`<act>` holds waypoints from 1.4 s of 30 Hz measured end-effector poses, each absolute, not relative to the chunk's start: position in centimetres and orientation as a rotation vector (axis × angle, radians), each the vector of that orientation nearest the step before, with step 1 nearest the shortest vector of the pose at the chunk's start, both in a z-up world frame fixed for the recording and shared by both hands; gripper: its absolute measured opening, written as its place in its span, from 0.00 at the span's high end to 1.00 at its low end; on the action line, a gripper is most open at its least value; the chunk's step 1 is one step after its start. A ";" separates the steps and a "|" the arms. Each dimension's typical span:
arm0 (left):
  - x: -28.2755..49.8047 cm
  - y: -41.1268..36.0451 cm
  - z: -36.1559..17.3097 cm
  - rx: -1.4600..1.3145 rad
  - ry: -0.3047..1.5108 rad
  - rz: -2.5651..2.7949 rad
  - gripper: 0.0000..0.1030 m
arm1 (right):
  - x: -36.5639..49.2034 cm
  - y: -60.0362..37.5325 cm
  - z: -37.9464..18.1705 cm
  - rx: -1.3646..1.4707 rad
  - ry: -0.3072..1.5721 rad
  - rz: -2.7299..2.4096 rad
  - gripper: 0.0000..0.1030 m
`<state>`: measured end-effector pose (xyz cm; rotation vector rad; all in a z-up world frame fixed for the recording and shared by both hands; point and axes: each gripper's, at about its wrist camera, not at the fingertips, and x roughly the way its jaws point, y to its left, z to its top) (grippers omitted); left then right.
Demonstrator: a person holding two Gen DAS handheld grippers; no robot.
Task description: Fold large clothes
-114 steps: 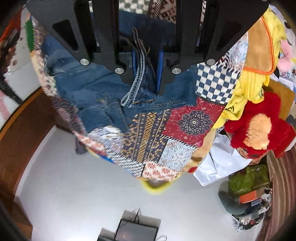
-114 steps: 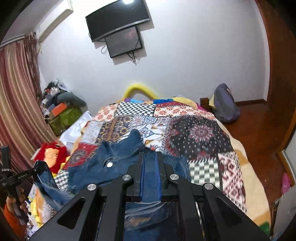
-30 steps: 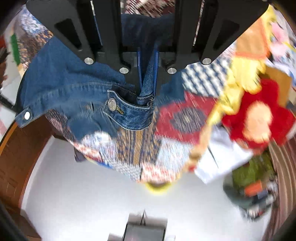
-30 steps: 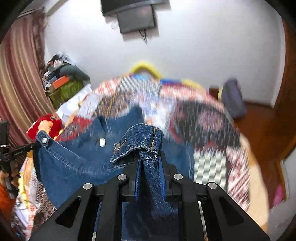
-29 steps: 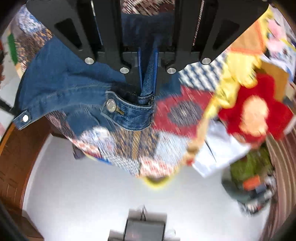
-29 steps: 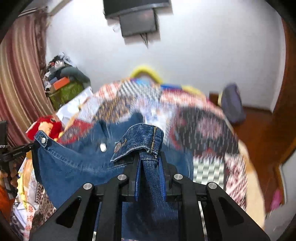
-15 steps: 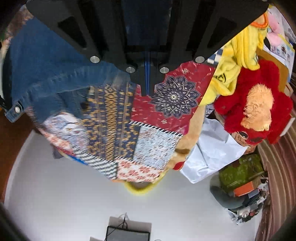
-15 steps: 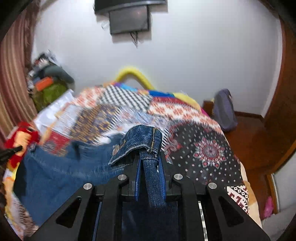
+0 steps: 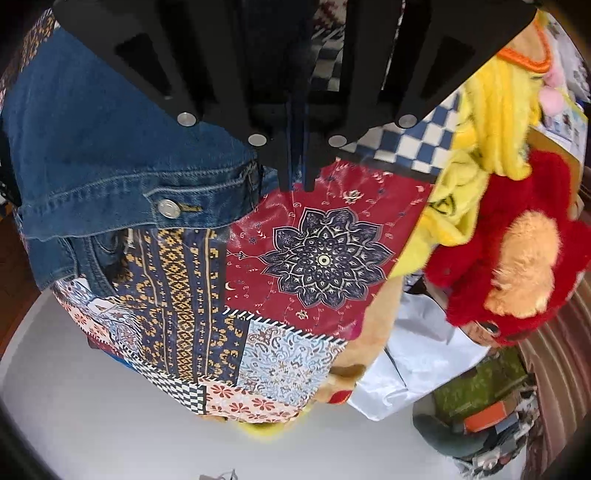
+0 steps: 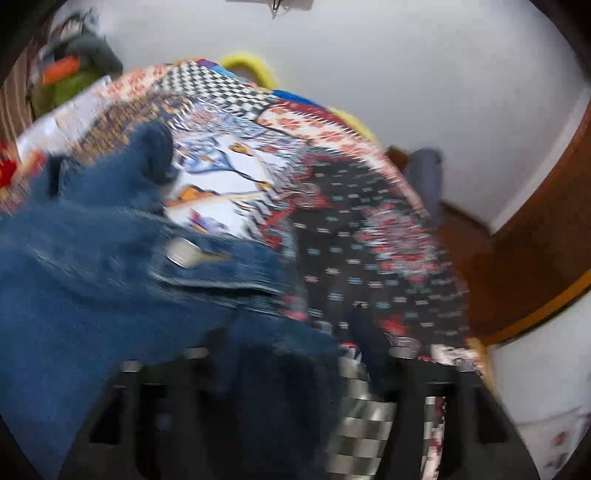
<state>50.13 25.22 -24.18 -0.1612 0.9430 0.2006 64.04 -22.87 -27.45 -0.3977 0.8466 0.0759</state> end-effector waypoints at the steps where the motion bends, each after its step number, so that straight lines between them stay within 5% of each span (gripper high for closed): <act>1: 49.8 24.9 -23.6 -0.139 0.940 0.199 0.96 | 63.6 -23.1 -27.3 -0.409 0.840 0.073 0.36; 4: 48.5 23.6 -21.6 -0.074 0.919 0.195 0.88 | 61.8 -24.1 -26.0 -0.392 0.843 0.100 0.36; 15: 43.9 17.8 -15.5 -0.005 0.830 0.088 0.86 | 53.9 -21.5 -17.4 -0.262 0.744 0.290 0.36; 22: 40.6 13.9 -13.7 0.045 0.759 0.023 0.59 | 50.0 -17.6 -15.3 -0.191 0.706 0.431 0.36; 31: 39.4 12.3 -16.3 0.028 0.767 -0.010 0.28 | 48.7 -10.7 -19.0 -0.189 0.781 0.566 0.36; 42: 42.6 13.7 -25.8 -0.033 0.980 -0.005 0.26 | 50.9 -5.7 -27.6 -0.289 0.958 0.596 0.35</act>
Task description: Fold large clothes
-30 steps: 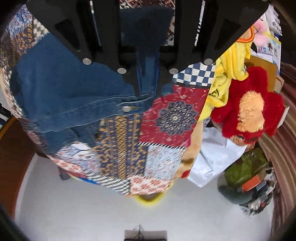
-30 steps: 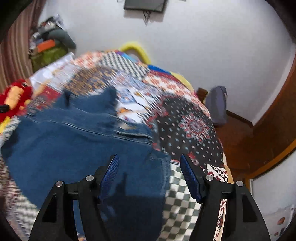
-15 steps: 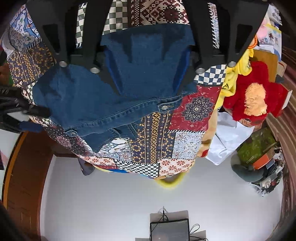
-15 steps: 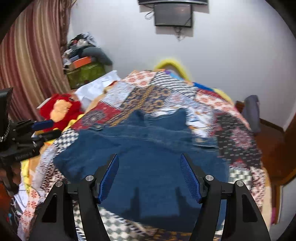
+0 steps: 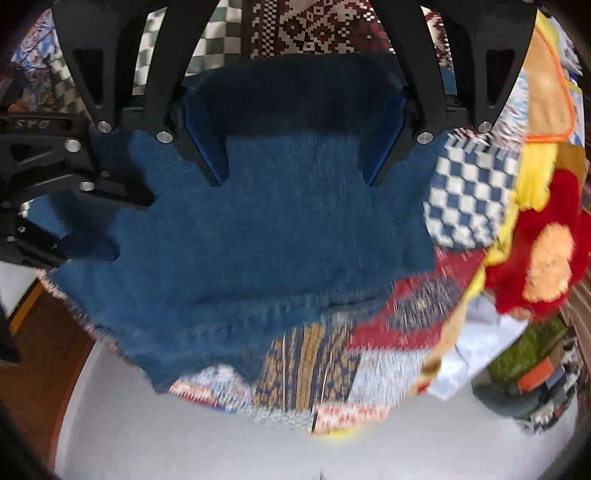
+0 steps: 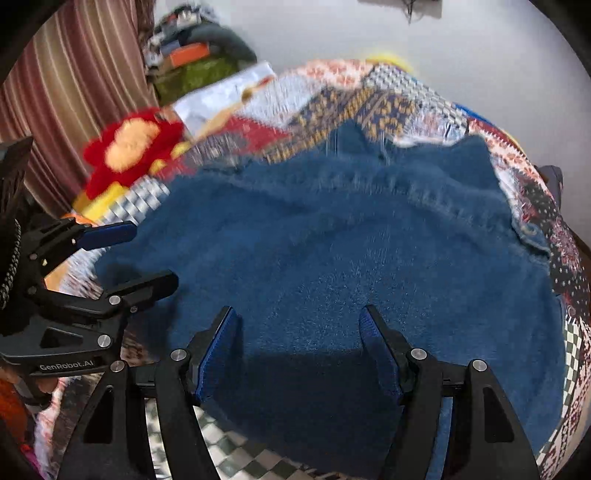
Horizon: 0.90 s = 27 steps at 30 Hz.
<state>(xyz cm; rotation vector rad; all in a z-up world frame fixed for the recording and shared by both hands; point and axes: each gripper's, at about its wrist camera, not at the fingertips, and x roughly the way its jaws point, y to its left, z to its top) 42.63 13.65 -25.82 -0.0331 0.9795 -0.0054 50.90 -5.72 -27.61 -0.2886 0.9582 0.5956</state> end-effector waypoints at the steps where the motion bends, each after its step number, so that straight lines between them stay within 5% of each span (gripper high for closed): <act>1: 42.9 13.8 -26.6 -0.037 0.993 -0.004 0.25 | 50.7 -5.6 -28.2 -0.331 0.935 0.588 0.32; 5: 42.5 14.1 -27.7 -0.045 0.967 0.027 0.08 | 49.5 -5.9 -29.4 -0.453 0.858 0.556 0.20; 27: 37.3 19.1 -27.3 -0.116 0.978 0.208 0.09 | 50.4 -21.8 -27.8 -0.214 0.974 0.373 0.19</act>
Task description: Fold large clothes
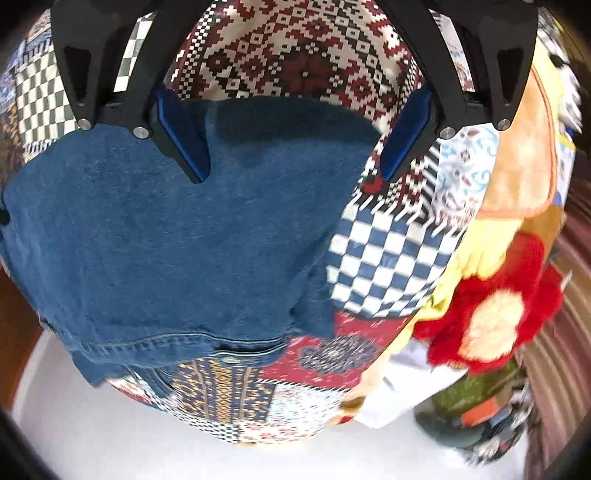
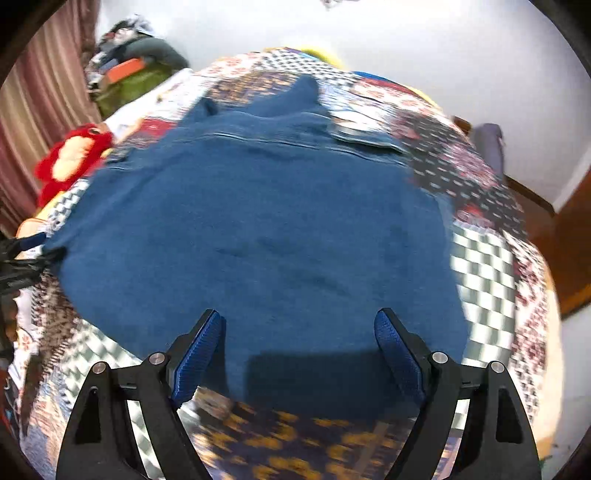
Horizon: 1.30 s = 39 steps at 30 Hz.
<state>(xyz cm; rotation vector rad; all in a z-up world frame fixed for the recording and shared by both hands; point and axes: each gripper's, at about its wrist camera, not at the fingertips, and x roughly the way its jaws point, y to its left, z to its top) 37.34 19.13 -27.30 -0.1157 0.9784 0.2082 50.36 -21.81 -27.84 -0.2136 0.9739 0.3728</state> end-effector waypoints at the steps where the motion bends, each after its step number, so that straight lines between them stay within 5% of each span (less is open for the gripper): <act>1: 37.1 19.6 -27.3 -0.138 0.981 0.223 0.09 | 50.4 -22.7 -27.9 -0.200 0.978 0.362 0.19; 11: 34.7 22.7 -27.0 -0.300 1.006 0.256 0.09 | 49.1 -25.2 -27.7 -0.186 0.990 0.291 0.19; 24: 31.3 21.8 -20.1 -0.401 0.792 0.214 0.09 | 47.3 -21.3 -21.4 -0.098 0.836 0.425 0.18; 39: 32.5 20.2 -27.6 -0.783 0.903 0.049 0.09 | 48.4 -12.3 -26.1 -0.204 0.909 0.538 0.18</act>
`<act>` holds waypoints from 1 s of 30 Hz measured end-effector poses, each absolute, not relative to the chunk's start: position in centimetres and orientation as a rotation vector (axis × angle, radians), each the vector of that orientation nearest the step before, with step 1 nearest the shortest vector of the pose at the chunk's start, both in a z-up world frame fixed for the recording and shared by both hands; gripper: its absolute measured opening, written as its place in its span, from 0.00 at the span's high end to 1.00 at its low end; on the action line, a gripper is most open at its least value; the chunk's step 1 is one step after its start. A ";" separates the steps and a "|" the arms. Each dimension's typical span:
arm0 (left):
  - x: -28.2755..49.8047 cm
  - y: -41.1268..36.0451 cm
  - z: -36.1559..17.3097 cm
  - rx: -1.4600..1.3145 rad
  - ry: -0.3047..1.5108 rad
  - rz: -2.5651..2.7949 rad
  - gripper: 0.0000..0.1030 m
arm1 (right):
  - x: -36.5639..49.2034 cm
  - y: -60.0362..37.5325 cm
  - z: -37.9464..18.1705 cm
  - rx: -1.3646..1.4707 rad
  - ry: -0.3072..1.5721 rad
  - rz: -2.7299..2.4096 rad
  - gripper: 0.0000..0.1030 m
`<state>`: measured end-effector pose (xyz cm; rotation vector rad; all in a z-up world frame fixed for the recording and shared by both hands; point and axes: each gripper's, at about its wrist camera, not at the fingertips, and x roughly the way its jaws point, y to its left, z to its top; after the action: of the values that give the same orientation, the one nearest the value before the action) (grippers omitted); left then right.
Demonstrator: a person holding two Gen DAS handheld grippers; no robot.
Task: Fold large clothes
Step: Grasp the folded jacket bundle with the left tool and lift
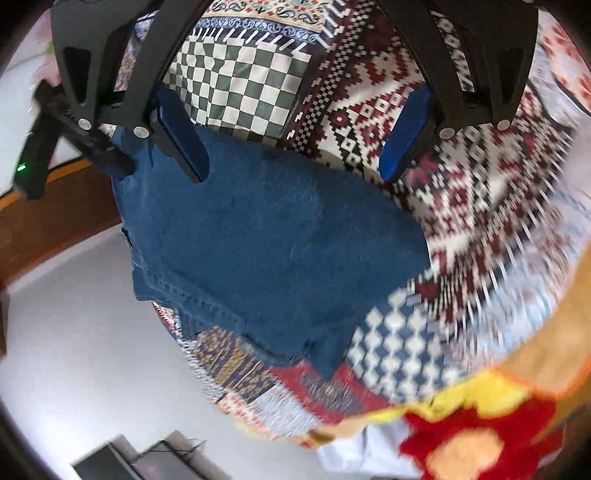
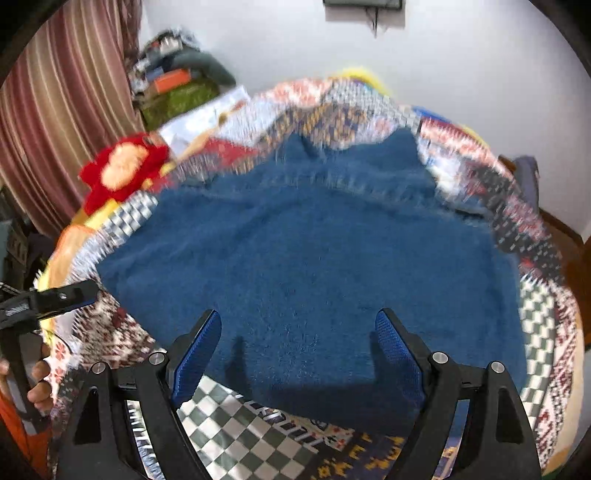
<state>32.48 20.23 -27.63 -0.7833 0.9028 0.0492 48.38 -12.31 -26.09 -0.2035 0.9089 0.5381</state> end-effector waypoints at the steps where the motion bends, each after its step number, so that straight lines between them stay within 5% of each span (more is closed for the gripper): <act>1: 32.6 20.3 -28.1 -0.809 0.909 0.048 0.09 | 48.8 -12.0 -27.1 -0.204 0.939 0.535 0.18; 7: 34.1 20.1 -30.8 -0.968 0.916 -0.055 0.09 | 49.7 -11.2 -29.6 -0.201 0.979 0.536 0.06; 13: 37.1 19.9 -32.8 -1.081 0.888 -0.124 0.09 | 49.7 -11.3 -29.6 -0.193 0.976 0.549 0.05; 21: 39.5 19.0 -32.2 -0.949 0.856 0.055 0.35 | 49.5 -11.6 -29.1 -0.177 1.001 0.556 0.05; 23: 38.7 19.4 -30.9 -0.910 0.819 0.101 0.57 | 49.5 -11.7 -28.9 -0.170 1.013 0.559 0.05; 30: 36.6 18.3 -23.6 -0.692 0.649 0.181 0.65 | 47.9 -12.5 -26.4 -0.183 0.984 0.554 0.05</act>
<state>36.59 18.28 -23.60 -0.6919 0.6492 0.1806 47.91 -12.46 -26.42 -0.1830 0.9840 0.5544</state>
